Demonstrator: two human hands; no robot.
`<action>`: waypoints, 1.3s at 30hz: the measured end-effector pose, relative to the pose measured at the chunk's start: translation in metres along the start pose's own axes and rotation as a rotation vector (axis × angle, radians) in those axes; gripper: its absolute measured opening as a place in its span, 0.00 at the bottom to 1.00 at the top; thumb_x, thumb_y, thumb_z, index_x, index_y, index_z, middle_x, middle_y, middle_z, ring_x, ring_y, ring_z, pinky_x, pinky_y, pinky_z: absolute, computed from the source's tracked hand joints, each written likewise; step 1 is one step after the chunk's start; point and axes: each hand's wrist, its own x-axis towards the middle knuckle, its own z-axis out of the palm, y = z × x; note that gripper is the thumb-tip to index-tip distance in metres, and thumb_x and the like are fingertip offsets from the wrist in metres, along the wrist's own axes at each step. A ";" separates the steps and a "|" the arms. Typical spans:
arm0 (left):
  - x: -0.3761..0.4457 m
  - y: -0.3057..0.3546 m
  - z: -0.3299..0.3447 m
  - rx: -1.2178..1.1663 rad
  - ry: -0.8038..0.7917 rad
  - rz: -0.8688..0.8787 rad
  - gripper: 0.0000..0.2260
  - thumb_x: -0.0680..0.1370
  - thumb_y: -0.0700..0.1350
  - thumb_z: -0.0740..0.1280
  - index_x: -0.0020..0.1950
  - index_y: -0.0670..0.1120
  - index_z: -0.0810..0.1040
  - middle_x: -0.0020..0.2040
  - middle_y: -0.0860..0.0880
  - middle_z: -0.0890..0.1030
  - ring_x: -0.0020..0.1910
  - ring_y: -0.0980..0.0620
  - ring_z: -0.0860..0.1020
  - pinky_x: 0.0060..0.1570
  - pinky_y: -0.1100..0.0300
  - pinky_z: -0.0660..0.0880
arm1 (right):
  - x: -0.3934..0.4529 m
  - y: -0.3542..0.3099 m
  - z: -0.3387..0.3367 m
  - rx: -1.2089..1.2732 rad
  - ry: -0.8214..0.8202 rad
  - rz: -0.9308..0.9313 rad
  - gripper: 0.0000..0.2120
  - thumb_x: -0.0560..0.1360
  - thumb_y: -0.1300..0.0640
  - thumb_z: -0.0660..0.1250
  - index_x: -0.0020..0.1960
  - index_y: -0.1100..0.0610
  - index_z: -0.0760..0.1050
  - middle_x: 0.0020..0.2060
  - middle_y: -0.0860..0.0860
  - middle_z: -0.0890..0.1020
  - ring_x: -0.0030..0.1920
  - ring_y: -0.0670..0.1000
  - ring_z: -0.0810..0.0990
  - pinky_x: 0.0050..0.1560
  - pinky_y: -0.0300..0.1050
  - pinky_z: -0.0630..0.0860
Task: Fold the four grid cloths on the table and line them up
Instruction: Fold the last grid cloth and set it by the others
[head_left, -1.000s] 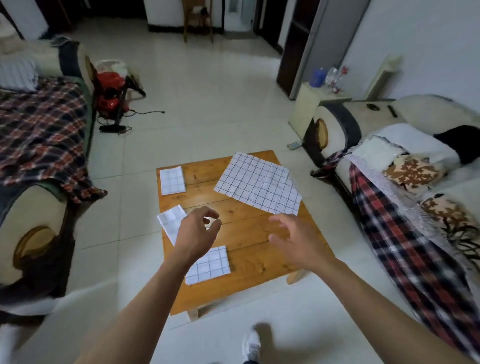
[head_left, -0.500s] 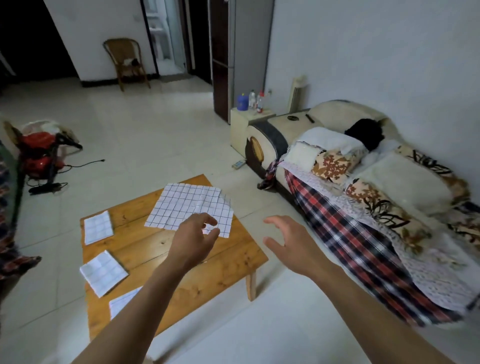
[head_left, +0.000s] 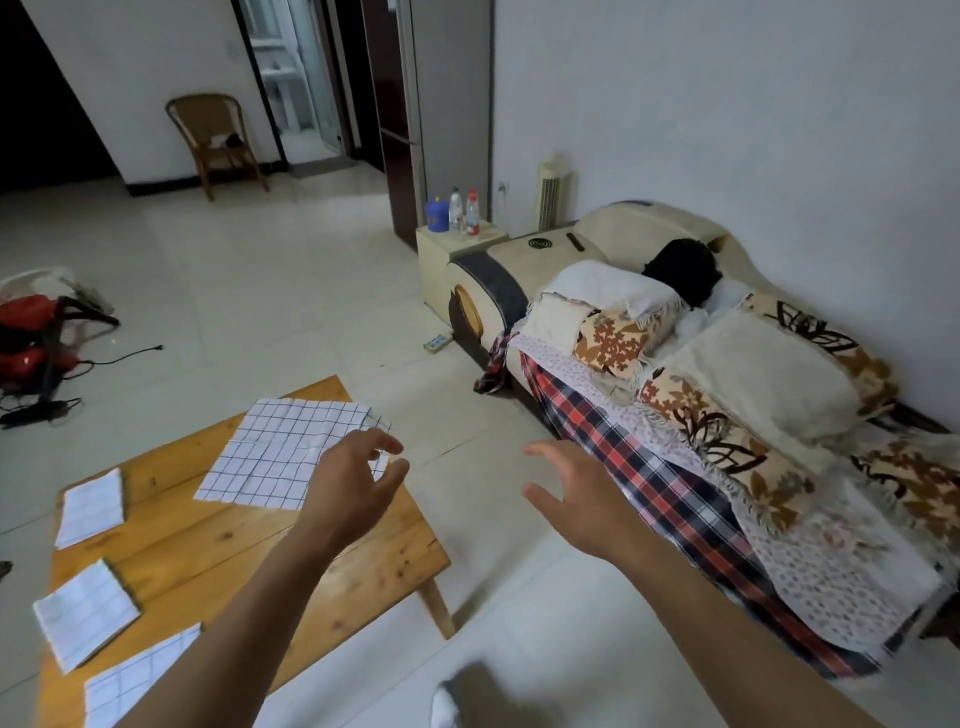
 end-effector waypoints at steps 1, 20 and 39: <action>0.010 0.000 0.007 -0.004 -0.001 -0.003 0.07 0.78 0.48 0.70 0.55 0.51 0.79 0.57 0.53 0.80 0.54 0.55 0.76 0.49 0.58 0.71 | 0.010 0.007 -0.002 -0.006 -0.014 -0.003 0.21 0.78 0.49 0.65 0.70 0.50 0.69 0.67 0.46 0.72 0.67 0.45 0.70 0.65 0.39 0.66; 0.248 -0.018 0.101 0.100 0.004 -0.007 0.09 0.77 0.50 0.69 0.56 0.50 0.79 0.58 0.50 0.80 0.55 0.49 0.76 0.54 0.52 0.75 | 0.270 0.104 -0.054 -0.213 -0.119 -0.088 0.22 0.78 0.51 0.64 0.71 0.51 0.67 0.66 0.46 0.71 0.65 0.45 0.69 0.61 0.35 0.61; 0.280 -0.031 0.108 0.262 0.217 -0.656 0.10 0.78 0.51 0.69 0.58 0.49 0.79 0.58 0.51 0.80 0.59 0.52 0.76 0.57 0.58 0.71 | 0.510 0.147 0.022 -0.093 -0.580 -0.530 0.23 0.77 0.49 0.65 0.70 0.51 0.68 0.67 0.48 0.71 0.67 0.51 0.69 0.67 0.47 0.66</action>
